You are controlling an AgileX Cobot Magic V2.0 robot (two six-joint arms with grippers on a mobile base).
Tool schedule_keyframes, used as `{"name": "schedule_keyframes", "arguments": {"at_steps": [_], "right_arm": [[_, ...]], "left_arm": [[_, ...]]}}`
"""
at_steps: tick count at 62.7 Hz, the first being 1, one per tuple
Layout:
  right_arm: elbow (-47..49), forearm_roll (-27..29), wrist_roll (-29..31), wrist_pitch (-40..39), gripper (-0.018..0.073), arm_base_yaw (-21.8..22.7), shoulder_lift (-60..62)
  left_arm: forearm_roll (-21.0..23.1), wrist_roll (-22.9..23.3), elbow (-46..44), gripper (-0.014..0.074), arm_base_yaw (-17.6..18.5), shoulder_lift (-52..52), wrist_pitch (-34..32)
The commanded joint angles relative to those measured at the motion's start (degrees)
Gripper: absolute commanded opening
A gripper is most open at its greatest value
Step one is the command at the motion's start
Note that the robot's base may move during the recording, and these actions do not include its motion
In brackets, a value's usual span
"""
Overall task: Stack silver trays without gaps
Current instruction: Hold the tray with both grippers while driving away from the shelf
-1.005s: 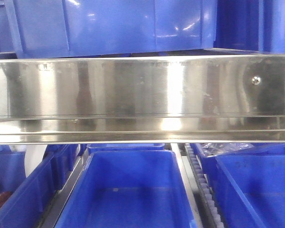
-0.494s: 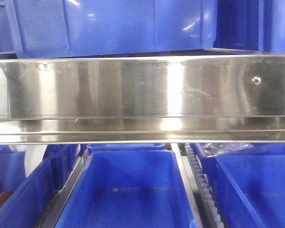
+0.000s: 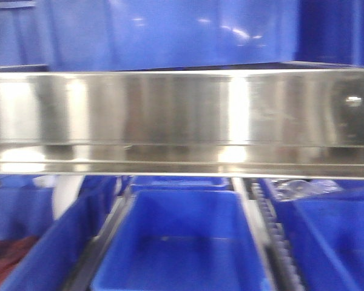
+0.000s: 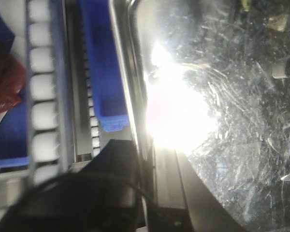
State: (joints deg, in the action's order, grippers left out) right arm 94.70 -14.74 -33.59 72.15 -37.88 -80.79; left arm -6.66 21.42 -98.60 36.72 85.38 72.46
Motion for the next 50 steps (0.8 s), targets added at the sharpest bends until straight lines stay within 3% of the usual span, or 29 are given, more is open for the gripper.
{"name": "schedule_keyframes", "arguments": {"at_steps": [1, 50], "right_arm": [[1.98, 1.39, 0.48, 2.07, 0.0055, -0.65, 2.02], [1.98, 1.39, 0.48, 2.07, 0.0055, -0.65, 2.02]], "left_arm": [[3.6, -1.53, -1.79, -0.0048, 1.2, -2.1, 2.4], [3.6, -1.53, -1.79, -0.0048, 1.2, -2.1, 2.4]]}}
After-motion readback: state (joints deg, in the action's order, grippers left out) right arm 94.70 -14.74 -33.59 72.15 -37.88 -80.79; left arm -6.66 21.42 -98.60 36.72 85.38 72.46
